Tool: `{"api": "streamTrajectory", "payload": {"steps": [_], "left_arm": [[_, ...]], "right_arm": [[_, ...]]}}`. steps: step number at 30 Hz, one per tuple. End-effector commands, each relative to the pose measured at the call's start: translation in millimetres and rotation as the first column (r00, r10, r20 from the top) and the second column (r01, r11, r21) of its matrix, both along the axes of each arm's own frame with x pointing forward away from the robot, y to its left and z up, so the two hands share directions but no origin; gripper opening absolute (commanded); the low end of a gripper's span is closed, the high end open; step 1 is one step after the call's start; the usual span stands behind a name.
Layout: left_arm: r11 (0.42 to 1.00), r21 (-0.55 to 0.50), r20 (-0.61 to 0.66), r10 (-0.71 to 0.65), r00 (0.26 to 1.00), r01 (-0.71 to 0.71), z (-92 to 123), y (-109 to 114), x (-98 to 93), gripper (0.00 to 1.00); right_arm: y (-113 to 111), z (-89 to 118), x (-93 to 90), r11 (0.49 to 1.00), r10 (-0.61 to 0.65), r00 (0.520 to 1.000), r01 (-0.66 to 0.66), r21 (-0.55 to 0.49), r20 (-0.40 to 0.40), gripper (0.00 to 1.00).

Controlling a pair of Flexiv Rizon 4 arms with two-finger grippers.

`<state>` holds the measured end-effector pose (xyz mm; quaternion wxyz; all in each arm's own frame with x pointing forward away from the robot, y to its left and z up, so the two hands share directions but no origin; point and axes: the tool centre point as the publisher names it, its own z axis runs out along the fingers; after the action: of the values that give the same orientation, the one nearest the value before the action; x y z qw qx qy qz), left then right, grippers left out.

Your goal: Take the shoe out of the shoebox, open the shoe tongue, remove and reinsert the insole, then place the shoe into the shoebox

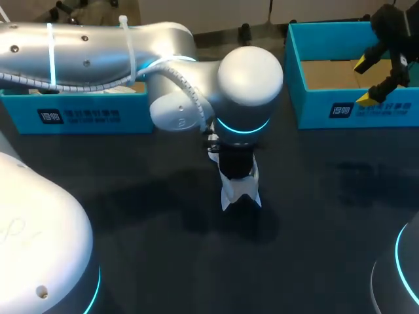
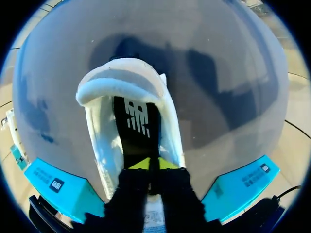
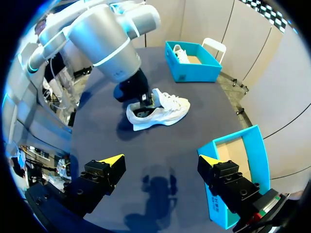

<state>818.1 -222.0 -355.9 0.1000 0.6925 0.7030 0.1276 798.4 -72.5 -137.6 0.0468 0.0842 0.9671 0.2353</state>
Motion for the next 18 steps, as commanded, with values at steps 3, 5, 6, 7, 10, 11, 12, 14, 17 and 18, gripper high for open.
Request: {"api": "streamTrajectory", "payload": {"steps": [3,5,6,7,10,11,12,14,17,18], "left_arm": [[1.000,0.004,-0.008,0.000,1.000,0.000,-1.7,-3.1,0.5,1.00],[1.000,0.001,-0.007,0.005,1.000,-0.005,-1.3,-2.4,0.1,1.00],[1.000,0.000,-0.009,0.007,1.000,-0.007,-1.2,-1.9,0.0,1.00],[1.000,0.001,-0.012,0.008,1.000,-0.008,-1.3,-1.6,0.0,1.00],[1.000,0.006,-0.014,0.009,1.000,-0.009,-2.5,-0.3,0.0,1.00],[1.000,0.006,-0.015,0.009,1.000,-0.008,-2.4,0.2,-0.2,1.00],[1.000,0.006,-0.015,0.009,1.000,-0.009,-1.7,0.8,-0.8,1.00],[1.000,0.003,-0.013,0.011,1.000,-0.011,0.8,1.6,-1.9,1.00],[1.000,0.003,-0.007,0.015,1.000,-0.015,3.8,2.5,-3.3,1.00],[1.000,0.004,-0.004,0.016,1.000,-0.016,4.9,2.8,-3.5,1.00]], "right_arm": [[0.6,-0.4,1.5,1.000,0.000,1.000,0.000,-0.002,-0.003,1.00],[0.6,-0.4,1.5,1.000,0.000,1.000,0.000,-0.002,-0.003,1.00],[0.6,-0.4,1.5,1.000,0.000,1.000,0.000,-0.002,-0.003,1.00],[0.6,-0.4,1.5,1.000,0.000,1.000,0.000,-0.002,-0.003,1.00],[0.6,-0.4,1.5,1.000,0.000,1.000,0.000,-0.002,-0.003,1.00],[0.6,-0.4,1.5,1.000,0.000,1.000,0.000,-0.002,-0.003,1.00],[0.6,-0.4,1.5,1.000,0.000,1.000,0.000,-0.002,-0.003,1.00],[0.6,-0.4,1.5,1.000,0.000,1.000,0.000,-0.002,-0.003,1.00],[0.6,-0.4,1.5,1.000,0.000,1.000,0.000,-0.002,-0.003,1.00],[0.6,-0.4,1.5,1.000,0.000,1.000,0.000,-0.002,-0.003,1.00]]}}
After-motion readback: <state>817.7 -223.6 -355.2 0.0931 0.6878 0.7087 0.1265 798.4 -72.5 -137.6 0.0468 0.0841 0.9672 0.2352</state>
